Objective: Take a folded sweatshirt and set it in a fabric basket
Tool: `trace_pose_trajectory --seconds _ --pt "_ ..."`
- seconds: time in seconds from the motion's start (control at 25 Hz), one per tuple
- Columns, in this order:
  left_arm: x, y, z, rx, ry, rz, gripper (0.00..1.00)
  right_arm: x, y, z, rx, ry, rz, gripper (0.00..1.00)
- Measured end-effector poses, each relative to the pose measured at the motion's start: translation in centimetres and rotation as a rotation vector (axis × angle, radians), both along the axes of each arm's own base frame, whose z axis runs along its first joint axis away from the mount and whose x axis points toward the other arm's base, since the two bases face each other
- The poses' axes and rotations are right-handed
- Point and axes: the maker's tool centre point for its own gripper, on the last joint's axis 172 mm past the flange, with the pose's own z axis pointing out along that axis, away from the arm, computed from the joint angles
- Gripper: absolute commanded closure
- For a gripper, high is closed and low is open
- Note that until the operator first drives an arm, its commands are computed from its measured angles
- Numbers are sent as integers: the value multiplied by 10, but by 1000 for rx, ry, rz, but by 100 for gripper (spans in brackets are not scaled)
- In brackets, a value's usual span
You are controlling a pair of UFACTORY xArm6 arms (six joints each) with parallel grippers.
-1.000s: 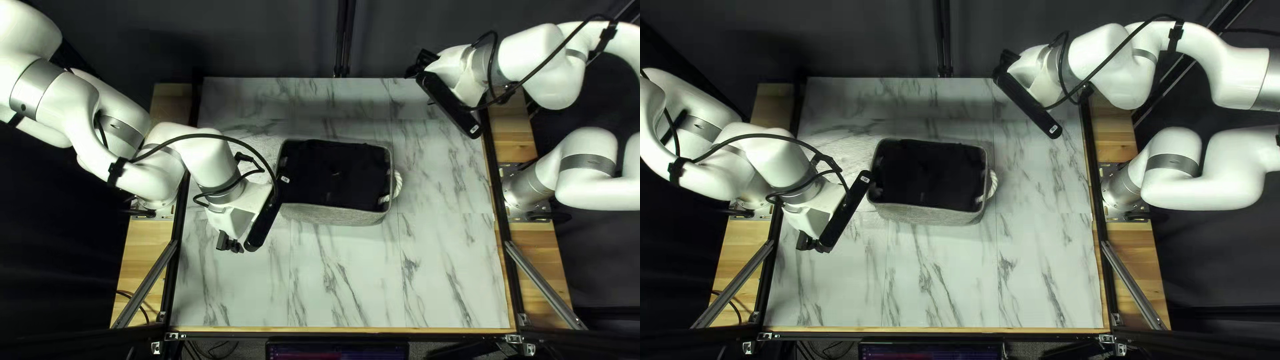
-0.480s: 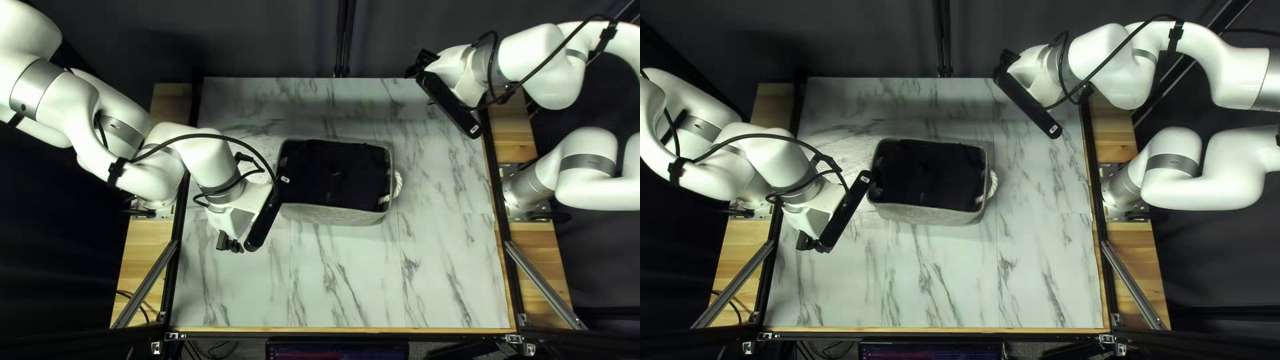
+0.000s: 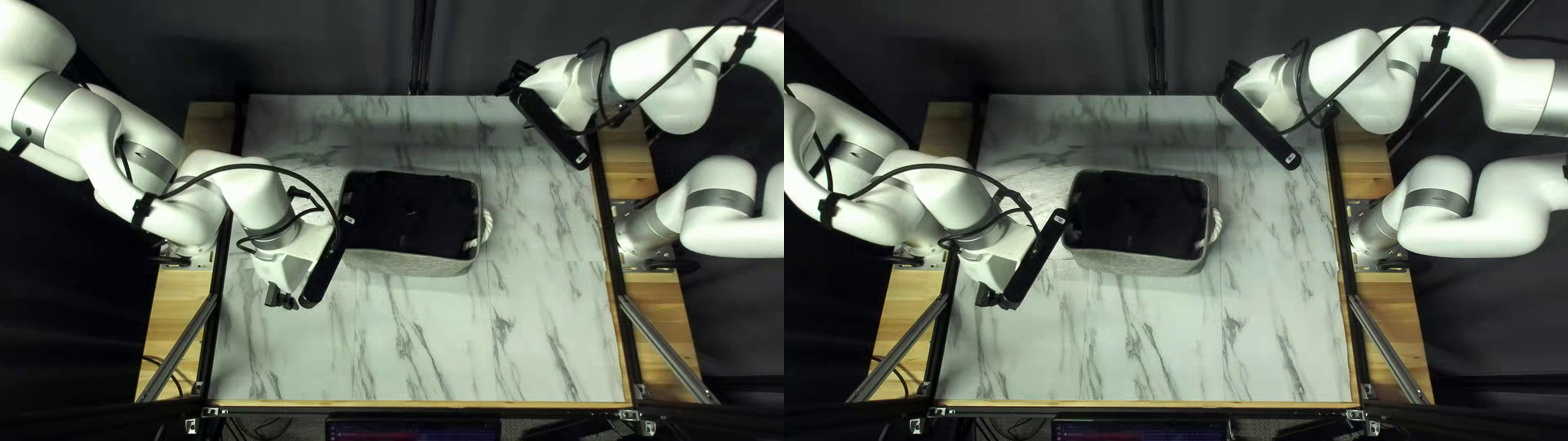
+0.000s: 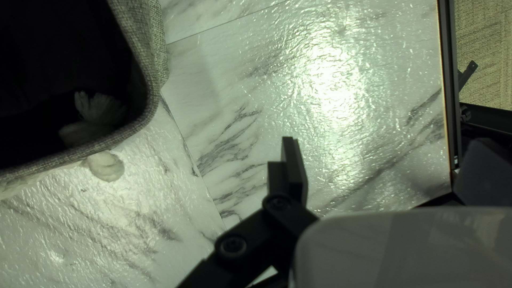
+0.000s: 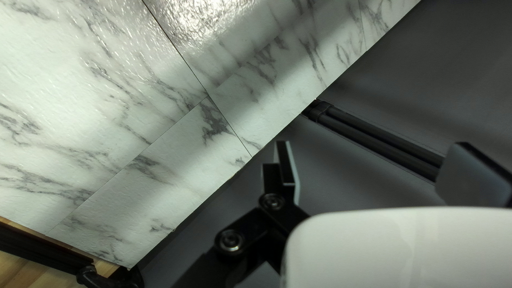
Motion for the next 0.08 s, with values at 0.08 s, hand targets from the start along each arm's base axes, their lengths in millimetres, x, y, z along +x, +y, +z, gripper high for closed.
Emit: trace_pose_trajectory --seconds 0.08 --pt "0 0 0 0 0 0 0 0 0 0 0 0 0 0"
